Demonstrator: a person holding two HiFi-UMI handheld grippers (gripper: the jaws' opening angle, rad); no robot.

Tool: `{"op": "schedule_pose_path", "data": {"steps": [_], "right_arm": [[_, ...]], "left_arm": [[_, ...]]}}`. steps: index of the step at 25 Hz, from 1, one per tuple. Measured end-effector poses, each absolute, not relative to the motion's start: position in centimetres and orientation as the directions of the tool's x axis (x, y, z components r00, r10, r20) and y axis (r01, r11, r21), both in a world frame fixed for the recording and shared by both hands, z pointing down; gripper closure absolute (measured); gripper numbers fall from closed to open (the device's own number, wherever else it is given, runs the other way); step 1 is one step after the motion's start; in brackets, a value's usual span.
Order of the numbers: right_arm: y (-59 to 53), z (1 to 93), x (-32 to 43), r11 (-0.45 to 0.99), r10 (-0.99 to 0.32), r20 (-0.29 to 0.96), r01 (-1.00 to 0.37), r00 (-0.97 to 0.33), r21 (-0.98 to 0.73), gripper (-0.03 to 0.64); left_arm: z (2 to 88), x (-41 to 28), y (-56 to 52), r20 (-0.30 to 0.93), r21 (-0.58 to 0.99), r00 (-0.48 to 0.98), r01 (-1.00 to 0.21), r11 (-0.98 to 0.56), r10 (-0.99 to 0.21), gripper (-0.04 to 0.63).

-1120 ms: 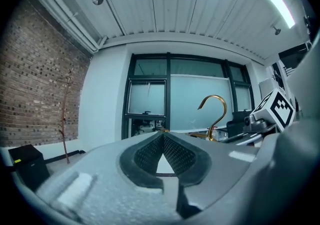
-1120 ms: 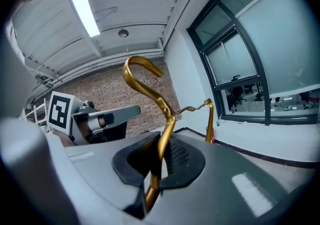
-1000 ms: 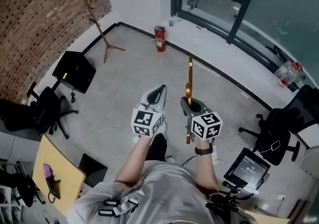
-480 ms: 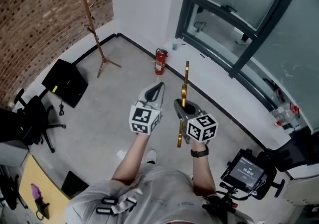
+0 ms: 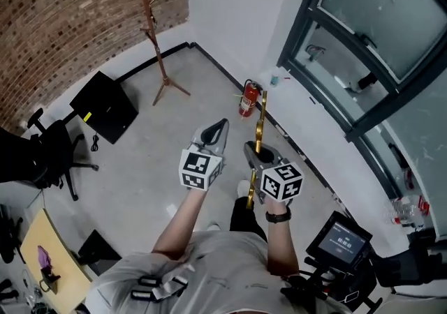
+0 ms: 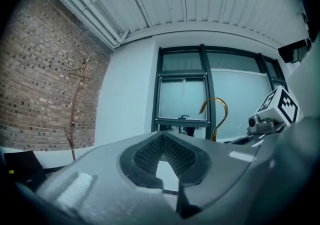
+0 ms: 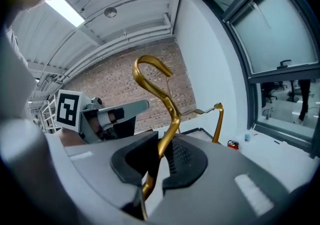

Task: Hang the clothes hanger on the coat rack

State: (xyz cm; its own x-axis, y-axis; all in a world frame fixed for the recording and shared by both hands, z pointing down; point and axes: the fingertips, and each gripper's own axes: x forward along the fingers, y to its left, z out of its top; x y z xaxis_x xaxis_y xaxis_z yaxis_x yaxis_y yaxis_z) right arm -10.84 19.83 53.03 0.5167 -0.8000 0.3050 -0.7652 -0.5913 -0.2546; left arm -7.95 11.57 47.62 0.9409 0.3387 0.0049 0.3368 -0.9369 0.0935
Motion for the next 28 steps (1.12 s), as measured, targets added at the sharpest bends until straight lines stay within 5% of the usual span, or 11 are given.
{"op": "schedule_pose_path", "data": {"steps": [15, 28], "right_arm": [[7.8, 50.4, 21.4, -0.415, -0.824, 0.384, -0.905, 0.416, 0.09, 0.591], [-1.2, 53.5, 28.5, -0.189, -0.915, 0.371, -0.981, 0.162, -0.037, 0.611]], "left_arm": [[41.5, 20.4, 0.8, -0.014, 0.012, 0.998, 0.063, -0.998, 0.062, 0.594], [45.6, 26.3, -10.1, 0.042, 0.023, 0.985, -0.171, -0.985, -0.17, 0.594]]}}
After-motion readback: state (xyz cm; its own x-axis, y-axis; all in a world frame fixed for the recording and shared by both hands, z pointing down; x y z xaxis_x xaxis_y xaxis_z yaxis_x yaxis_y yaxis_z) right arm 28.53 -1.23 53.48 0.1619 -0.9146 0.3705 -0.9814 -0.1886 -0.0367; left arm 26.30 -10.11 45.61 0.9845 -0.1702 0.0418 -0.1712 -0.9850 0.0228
